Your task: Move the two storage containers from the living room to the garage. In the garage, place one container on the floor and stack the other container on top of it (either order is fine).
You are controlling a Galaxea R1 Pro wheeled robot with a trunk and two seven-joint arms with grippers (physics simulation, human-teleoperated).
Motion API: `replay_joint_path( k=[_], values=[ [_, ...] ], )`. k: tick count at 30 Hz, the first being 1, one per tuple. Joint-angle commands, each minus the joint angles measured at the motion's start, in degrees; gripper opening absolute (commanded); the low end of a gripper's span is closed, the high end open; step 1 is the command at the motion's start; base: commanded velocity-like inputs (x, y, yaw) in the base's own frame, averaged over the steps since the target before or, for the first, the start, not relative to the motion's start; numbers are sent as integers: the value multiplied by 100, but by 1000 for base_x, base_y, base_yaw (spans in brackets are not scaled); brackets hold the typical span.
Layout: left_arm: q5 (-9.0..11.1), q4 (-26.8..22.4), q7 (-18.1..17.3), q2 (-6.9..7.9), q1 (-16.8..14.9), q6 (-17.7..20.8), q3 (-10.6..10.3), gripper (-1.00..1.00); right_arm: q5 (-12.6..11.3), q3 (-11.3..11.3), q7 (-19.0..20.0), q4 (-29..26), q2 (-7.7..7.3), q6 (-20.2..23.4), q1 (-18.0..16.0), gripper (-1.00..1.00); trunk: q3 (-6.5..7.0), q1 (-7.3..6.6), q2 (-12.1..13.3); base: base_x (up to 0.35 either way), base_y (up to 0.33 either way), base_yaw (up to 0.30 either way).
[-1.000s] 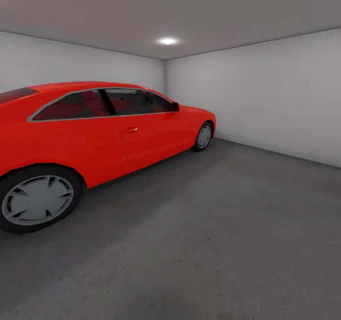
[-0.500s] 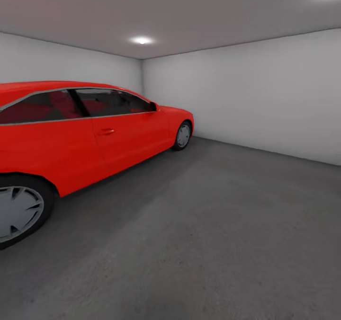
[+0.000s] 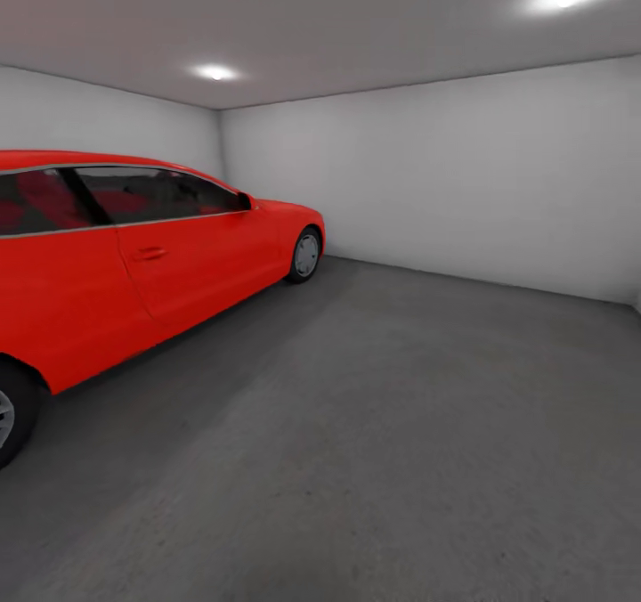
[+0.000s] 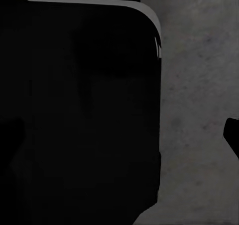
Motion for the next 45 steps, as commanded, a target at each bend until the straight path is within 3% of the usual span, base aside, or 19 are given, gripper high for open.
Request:
replay_joint_path(
  k=[1,32,45],
  values=[
    [47,1,-5,-1,-1,-14,16,100,-13,-3,7,10,0,-25,-3,100,-5,0,-2,0,0,-300],
    [49,0,-5,-1,-1,-21,18,100,-6,-3,43,12,-8,-104,-3,100,-5,0,-2,0,0,-294],
    [149,-131,-11,-48,-1,-148,73,100,-14,-11,43,12,-8,-104,-3,100,-5,0,-2,0,0,-298]
  ],
)
